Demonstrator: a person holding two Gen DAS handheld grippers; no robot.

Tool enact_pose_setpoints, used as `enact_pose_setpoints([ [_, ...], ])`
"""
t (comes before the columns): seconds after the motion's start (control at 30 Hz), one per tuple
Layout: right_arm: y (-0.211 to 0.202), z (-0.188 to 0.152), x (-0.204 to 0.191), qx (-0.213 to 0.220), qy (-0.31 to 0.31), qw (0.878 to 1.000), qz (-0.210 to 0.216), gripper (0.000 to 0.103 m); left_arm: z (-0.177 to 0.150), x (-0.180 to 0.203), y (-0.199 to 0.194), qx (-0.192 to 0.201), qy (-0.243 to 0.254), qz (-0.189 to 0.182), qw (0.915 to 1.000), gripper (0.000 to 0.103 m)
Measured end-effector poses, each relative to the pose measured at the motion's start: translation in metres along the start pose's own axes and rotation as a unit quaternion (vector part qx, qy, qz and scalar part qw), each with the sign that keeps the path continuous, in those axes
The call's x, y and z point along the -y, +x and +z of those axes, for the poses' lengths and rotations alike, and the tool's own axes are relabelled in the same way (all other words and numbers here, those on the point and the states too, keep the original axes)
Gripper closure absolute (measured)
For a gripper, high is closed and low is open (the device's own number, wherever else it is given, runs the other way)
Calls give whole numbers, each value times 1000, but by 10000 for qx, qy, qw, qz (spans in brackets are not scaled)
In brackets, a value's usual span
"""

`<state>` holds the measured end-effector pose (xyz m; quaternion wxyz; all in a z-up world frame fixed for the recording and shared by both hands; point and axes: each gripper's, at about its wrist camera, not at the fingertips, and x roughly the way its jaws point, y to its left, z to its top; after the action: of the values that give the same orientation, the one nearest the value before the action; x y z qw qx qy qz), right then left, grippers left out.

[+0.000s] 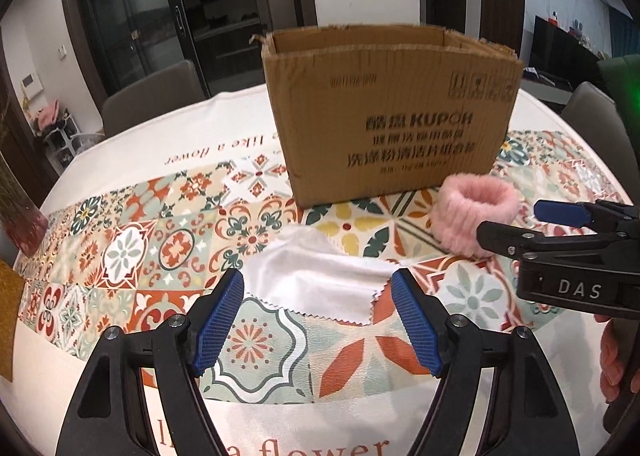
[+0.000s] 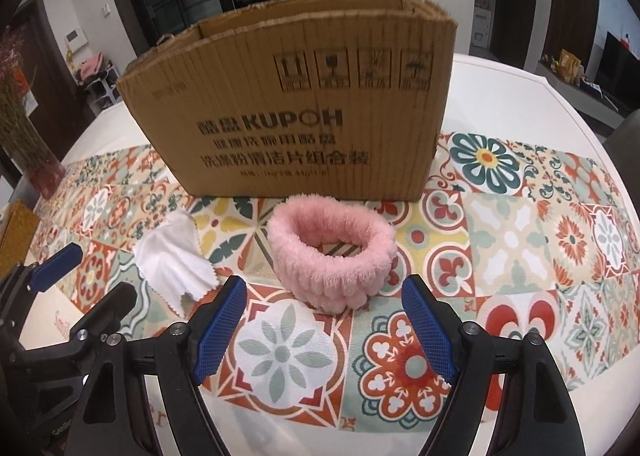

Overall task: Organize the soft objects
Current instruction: 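Move both grippers back toward the pink headband and white cloth, then grasp the pink headband with the right gripper while the left gripper grasps the white cloth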

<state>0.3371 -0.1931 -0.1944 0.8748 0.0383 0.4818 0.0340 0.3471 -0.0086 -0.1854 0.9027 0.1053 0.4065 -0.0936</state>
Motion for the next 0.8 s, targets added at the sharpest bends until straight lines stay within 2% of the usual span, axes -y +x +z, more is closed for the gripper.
enact_pose_setpoints([
  [0.3,24,2,1,-182,-33,9998,-90,23,0,-1,26,-40,125,-110,9999,22],
  [0.53,38,4,1,-245,-35,9996,-117,23,4,-3,46,-88,156,-221,9996,21],
  [0.8,48,4,1,-280,-83,9995,-132,23,0,-6,69,-358,14,-389,9986,22],
])
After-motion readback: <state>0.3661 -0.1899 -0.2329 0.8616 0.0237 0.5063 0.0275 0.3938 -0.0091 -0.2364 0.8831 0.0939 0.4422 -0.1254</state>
